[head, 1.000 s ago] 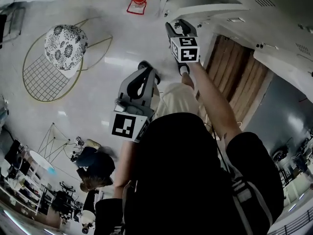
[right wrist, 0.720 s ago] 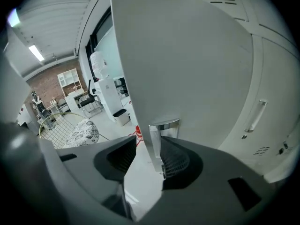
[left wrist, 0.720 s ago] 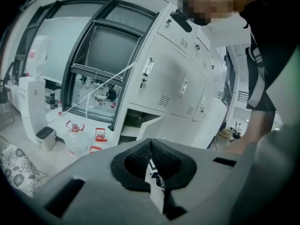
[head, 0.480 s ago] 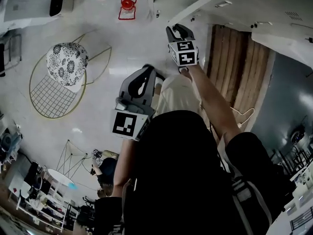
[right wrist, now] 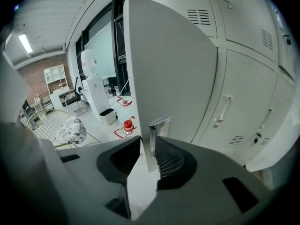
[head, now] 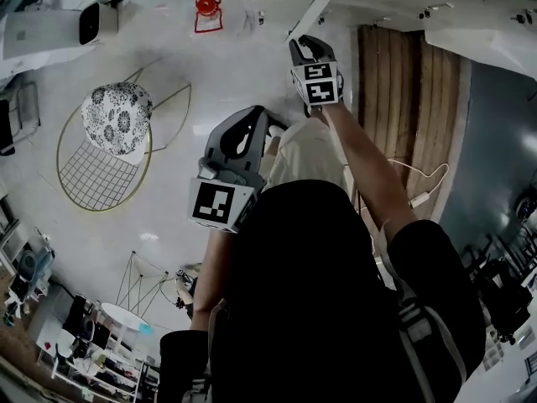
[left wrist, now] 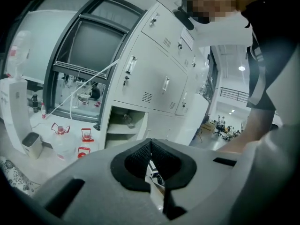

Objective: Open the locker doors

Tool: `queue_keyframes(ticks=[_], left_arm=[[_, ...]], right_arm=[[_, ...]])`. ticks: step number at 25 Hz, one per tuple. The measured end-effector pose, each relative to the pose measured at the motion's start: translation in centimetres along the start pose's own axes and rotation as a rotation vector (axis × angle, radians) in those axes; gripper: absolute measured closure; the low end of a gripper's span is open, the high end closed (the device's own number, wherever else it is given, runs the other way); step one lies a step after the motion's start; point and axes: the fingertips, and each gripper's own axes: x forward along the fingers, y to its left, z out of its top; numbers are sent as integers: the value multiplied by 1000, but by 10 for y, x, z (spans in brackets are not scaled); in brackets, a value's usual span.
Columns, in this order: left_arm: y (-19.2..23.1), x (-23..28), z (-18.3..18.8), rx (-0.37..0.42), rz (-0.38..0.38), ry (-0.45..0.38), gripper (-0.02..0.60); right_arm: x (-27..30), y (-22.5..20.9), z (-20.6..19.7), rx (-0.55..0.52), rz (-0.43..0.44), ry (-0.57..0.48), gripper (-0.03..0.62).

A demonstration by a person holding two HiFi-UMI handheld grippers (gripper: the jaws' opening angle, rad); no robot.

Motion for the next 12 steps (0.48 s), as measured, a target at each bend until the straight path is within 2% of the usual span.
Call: queue_keyframes(ticks=[12], left_arm=[[-29,8,5,50,-80,0,563]], right_arm=[[-41,-29,-23,18,-76,12,517]])
